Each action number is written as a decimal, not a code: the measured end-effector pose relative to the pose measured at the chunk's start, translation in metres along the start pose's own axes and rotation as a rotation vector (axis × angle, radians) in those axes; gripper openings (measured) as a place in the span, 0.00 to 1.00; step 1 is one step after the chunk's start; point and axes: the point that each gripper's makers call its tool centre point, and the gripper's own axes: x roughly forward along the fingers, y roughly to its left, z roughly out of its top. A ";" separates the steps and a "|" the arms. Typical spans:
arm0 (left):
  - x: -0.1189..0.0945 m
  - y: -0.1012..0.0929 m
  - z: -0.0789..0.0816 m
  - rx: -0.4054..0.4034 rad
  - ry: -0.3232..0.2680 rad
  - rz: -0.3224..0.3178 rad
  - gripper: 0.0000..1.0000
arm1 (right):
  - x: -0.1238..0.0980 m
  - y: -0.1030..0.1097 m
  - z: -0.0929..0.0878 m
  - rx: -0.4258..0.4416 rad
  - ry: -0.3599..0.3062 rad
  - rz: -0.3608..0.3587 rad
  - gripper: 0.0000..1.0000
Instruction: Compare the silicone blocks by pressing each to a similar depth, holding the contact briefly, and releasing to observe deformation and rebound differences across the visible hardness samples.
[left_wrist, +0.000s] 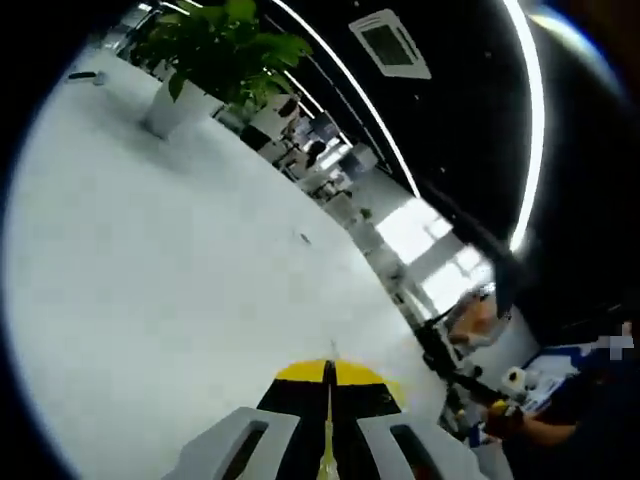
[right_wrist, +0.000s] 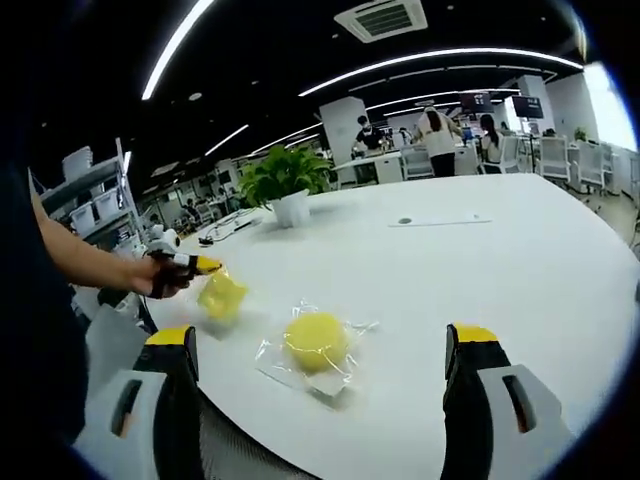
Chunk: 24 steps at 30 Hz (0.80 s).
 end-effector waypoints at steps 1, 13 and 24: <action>0.000 0.007 -0.003 0.046 0.020 0.027 0.00 | 0.000 0.000 -0.001 0.002 0.001 0.000 0.96; 0.013 0.049 -0.024 0.188 0.125 0.215 0.00 | 0.000 -0.004 -0.013 0.018 0.041 -0.001 0.96; -0.013 0.044 0.008 0.344 0.020 0.311 0.77 | 0.002 -0.009 0.000 -0.028 0.030 0.005 0.96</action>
